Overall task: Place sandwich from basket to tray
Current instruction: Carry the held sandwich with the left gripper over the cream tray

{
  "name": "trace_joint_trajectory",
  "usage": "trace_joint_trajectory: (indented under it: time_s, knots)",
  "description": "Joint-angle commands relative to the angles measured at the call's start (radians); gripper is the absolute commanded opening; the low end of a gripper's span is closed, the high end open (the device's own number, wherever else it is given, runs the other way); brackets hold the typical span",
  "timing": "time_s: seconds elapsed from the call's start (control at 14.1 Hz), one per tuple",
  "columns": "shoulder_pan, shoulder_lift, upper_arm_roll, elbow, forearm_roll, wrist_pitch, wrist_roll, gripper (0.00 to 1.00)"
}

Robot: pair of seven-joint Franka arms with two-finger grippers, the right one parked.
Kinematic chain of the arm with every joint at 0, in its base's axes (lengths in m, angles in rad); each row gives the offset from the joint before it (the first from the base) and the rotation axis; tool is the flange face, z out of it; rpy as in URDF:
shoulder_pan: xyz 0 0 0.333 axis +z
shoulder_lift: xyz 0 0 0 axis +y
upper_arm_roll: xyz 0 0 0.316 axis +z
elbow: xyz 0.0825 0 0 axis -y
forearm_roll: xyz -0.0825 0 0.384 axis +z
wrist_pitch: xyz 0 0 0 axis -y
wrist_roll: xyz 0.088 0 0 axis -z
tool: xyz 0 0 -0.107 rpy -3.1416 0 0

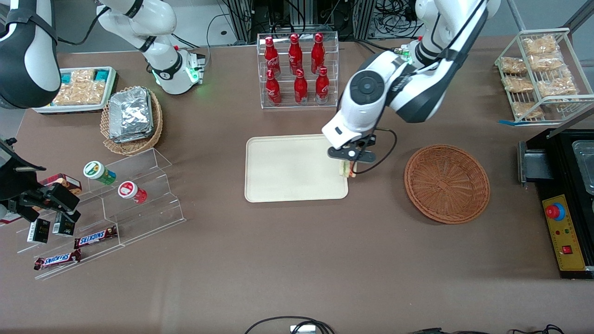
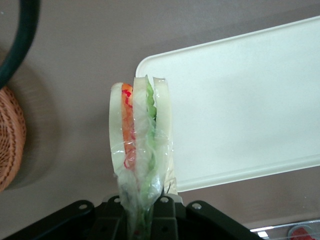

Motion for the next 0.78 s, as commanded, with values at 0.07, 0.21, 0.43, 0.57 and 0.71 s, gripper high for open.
trace_joint_trajectory:
  time_s: [0.07,0.21,0.43,0.57,0.71]
  knots:
    - [-0.057,0.105,0.001,0.040,0.065,0.062,-0.099,0.00]
    - [-0.087,0.143,0.001,0.046,0.088,0.082,-0.124,0.00]
    - [-0.120,0.207,0.003,0.057,0.148,0.108,-0.188,0.00]
    - [-0.127,0.252,0.003,0.063,0.188,0.110,-0.219,0.00]
    - [-0.161,0.296,0.006,0.082,0.206,0.110,-0.222,0.00]
